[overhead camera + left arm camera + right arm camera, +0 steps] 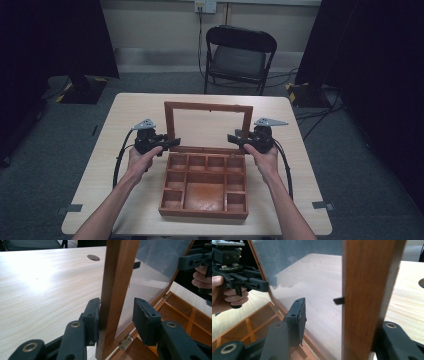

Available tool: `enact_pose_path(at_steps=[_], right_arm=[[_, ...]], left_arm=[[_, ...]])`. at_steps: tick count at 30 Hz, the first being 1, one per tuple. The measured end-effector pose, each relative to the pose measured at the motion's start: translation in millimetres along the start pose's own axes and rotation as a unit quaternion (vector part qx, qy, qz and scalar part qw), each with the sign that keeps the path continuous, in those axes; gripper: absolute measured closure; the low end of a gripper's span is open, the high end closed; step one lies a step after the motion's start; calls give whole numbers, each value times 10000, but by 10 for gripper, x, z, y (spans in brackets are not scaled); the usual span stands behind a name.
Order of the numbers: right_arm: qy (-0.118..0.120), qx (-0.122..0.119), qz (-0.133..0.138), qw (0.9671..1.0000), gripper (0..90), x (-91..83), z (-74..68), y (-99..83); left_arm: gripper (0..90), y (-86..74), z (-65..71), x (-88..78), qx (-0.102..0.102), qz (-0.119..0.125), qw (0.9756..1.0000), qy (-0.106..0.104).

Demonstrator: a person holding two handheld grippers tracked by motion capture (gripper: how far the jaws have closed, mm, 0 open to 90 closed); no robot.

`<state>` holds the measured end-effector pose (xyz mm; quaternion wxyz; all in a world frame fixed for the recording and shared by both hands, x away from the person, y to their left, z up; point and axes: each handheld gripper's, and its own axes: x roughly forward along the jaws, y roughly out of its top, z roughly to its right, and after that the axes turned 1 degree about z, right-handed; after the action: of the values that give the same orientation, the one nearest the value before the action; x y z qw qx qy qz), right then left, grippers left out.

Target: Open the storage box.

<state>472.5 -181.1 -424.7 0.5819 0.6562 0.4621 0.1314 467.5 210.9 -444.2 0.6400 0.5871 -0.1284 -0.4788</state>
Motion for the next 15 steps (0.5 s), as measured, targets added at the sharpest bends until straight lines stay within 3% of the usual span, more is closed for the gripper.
enact_pose_path(at_steps=[7,12,15], right_arm=[[-29,96,51,9999,493,59,52,-23],[-66,162,46,9998,487,82,79,-40],[-76,170,28,9998,449,87,82,-47]], left_arm=[[600,-3,-23,14,-15,-51,10000,67],[607,-29,-70,20,-308,128,9994,-48],[616,-33,-72,28,-268,124,9996,-7]])
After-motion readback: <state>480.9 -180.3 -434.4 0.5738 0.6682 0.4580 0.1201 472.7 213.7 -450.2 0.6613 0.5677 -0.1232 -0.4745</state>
